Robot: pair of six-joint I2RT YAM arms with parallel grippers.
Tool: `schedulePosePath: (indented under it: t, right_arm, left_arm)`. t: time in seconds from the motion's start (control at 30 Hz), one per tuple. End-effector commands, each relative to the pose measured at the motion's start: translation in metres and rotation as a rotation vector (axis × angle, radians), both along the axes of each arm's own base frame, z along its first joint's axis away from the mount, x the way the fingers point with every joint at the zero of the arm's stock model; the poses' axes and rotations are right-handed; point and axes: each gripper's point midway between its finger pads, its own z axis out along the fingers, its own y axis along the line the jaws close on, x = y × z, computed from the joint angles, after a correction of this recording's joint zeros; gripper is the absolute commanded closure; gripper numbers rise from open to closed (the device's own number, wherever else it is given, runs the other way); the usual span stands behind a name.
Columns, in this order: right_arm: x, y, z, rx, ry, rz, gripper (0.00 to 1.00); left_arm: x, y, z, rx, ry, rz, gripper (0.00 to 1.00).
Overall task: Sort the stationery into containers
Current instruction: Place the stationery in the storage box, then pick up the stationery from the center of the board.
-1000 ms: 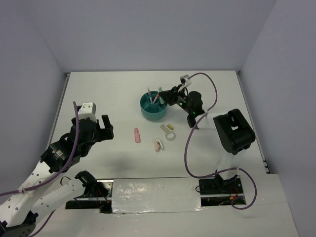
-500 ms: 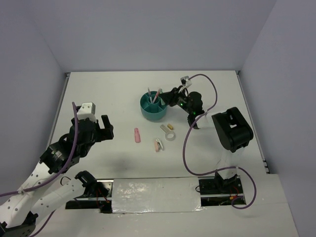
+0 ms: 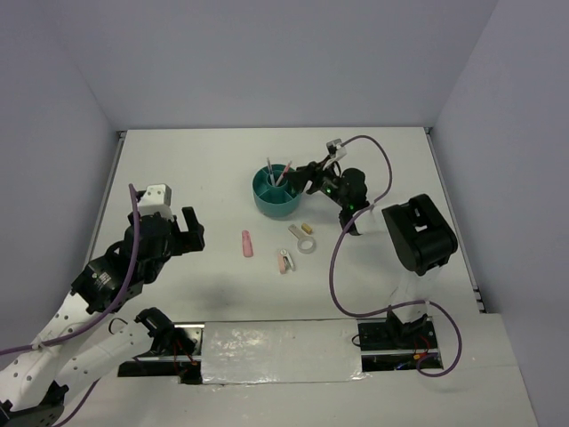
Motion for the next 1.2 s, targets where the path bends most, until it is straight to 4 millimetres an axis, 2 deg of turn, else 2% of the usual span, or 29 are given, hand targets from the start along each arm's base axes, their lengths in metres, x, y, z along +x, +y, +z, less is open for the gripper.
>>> schedulePosePath:
  t: [0.0,0.03,0.07,0.1,0.13,0.17,0.2,0.23,0.27,0.3,0.33,0.37,0.4,0.43,0.5,0.6,0.67,0.7,0.8,0.97,1.0,1.17]
  right_arm:
    - [-0.016,0.000,0.050,0.031,-0.141,0.008,0.29]
    - [-0.023,0.000,0.071,0.037,-0.180,-0.005,0.27]
    - [-0.029,0.008,0.066,-0.008,-0.156,-0.008,0.25]
    - [-0.030,0.013,0.075,-0.028,-0.157,-0.022,0.19]
    - [-0.028,0.008,0.095,-0.060,-0.190,-0.107,0.15]
    - [-0.043,0.028,0.068,-0.160,-0.066,-0.097,0.08]
    - [-0.042,0.037,0.088,-0.185,-0.064,-0.141,0.00]
    - [-0.058,0.045,0.059,-0.330,0.056,-0.203,0.00]
    - [-0.051,0.033,0.052,-0.385,0.113,-0.281,0.00]
    - [-0.066,0.057,0.071,-0.397,0.126,-0.278,0.00]
    - [-0.078,0.054,0.038,-0.498,0.241,-0.316,0.00]
    - [-0.087,0.062,0.030,-0.526,0.274,-0.311,0.00]
    - [-0.105,0.080,0.031,-0.537,0.292,-0.282,0.00]
    - [-0.117,0.084,0.010,-0.582,0.345,-0.279,0.00]
    - [-0.141,0.097,-0.005,-0.616,0.383,-0.260,0.00]
    - [-0.163,0.107,-0.040,-0.670,0.446,-0.248,0.00]
    - [-0.169,0.117,-0.050,-0.682,0.467,-0.215,0.01]
    - [-0.172,0.120,-0.066,-0.719,0.482,-0.206,0.02]
    - [-0.173,0.129,-0.091,-0.786,0.500,-0.179,0.03]
    - [-0.155,0.136,-0.111,-0.825,0.515,-0.168,0.05]
    - [-0.152,0.136,-0.120,-0.839,0.529,-0.162,0.05]
    - [-0.148,0.142,-0.132,-0.861,0.564,-0.126,0.12]
  left_arm:
    - [0.003,-0.001,0.006,-0.006,-0.032,-0.011,0.01]
    - [0.003,-0.001,0.005,-0.003,-0.027,-0.005,0.01]
    - [0.004,0.001,0.005,0.001,-0.027,0.009,0.01]
    - [0.004,0.004,0.004,0.007,-0.023,0.022,0.01]
    - [0.004,0.006,0.004,0.000,-0.020,0.046,0.01]
    - [0.003,0.011,0.001,0.013,-0.003,0.074,0.01]
    - [0.004,0.022,0.002,0.033,-0.009,0.136,0.01]
    - [0.004,0.028,0.004,0.024,-0.005,0.187,0.01]
    - [0.003,0.035,0.004,0.032,-0.002,0.226,0.01]
    - [0.000,0.047,0.002,0.058,0.005,0.279,0.01]
    - [0.000,0.053,0.003,0.047,0.003,0.321,0.01]
    - [-0.002,0.057,0.006,0.039,-0.004,0.339,0.01]
    - [-0.004,0.063,0.006,0.041,-0.009,0.362,0.01]
    - [-0.006,0.067,0.009,0.025,-0.025,0.378,0.01]
    - [-0.009,0.070,0.013,0.007,-0.046,0.387,0.01]
    - [-0.015,0.076,0.020,-0.034,-0.089,0.399,0.01]
    - [-0.017,0.076,0.023,-0.055,-0.110,0.390,0.01]
    - [-0.017,0.076,0.024,-0.055,-0.115,0.386,0.01]
    - [-0.016,0.073,0.023,-0.055,-0.111,0.371,0.01]
    - [-0.012,0.065,0.021,-0.045,-0.093,0.332,0.01]
    - [-0.011,0.064,0.021,-0.043,-0.093,0.326,0.01]
    - [-0.011,0.063,0.021,-0.043,-0.094,0.319,0.01]
